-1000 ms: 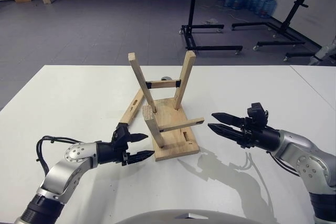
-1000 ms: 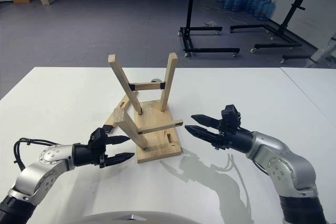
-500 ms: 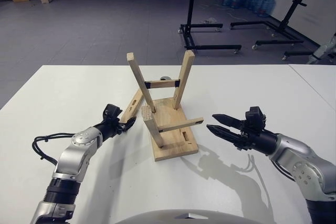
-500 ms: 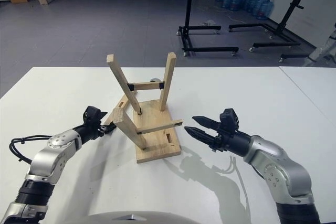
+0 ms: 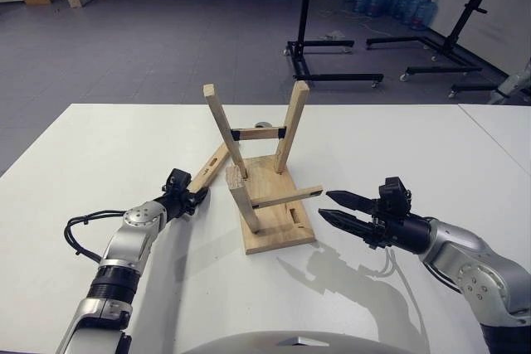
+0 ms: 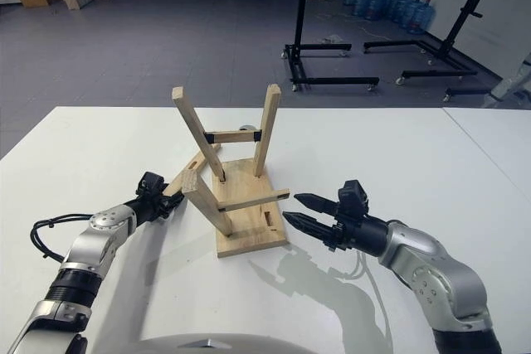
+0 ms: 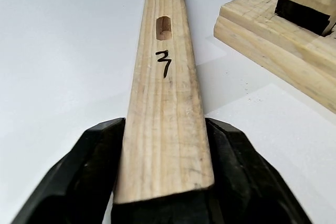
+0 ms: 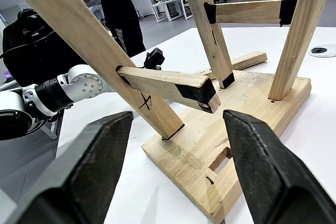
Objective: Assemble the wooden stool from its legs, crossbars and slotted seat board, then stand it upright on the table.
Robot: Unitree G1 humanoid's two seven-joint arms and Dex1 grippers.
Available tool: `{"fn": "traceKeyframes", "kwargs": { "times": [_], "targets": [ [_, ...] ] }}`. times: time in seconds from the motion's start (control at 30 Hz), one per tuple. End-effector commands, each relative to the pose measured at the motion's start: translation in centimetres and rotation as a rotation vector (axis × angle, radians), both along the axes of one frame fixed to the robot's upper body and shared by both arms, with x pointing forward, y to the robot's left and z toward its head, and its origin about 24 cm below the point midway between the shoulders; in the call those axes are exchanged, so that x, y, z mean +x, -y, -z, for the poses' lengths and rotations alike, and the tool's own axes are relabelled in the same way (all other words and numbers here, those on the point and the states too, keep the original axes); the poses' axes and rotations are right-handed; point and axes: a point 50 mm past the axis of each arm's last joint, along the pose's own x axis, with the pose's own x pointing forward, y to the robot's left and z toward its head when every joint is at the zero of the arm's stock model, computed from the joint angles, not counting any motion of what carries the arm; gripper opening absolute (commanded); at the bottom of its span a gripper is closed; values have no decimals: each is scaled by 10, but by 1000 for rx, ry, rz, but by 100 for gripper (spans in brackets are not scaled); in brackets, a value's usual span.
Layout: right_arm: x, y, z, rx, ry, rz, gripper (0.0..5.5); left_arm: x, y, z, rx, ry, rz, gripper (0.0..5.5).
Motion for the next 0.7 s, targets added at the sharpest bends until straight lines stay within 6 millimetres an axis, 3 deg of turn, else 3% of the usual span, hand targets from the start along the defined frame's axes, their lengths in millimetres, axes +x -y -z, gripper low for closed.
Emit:
{"fn": "traceKeyframes", "kwargs": {
  "times": [0.03, 0.17, 0.3, 0.5, 0.57, 0.63, 0.7],
  "targets": [
    [3, 0, -2, -9, 28, 13, 314, -12, -10, 28, 29, -110, -36, 209],
    [5, 0, -2, -6, 43, 33, 314, 1, -15, 10, -134, 100, -216, 207],
    [9, 2, -5, 5, 64, 60, 314, 0, -17, 5, -190, 186, -266, 207],
    [15, 9, -13, 35, 110, 105, 314, 7, -38, -51, -409, 508, -364, 207],
    [19, 12, -21, 58, 120, 117, 314, 5, -37, -82, -562, 604, -295, 207],
    [24, 11, -37, 148, 142, 109, 314, -6, -27, -119, -744, 658, -87, 207],
    [28, 5, -56, 252, 180, 70, 314, -19, -14, -143, -893, 624, 156, 206]
  ]
}}
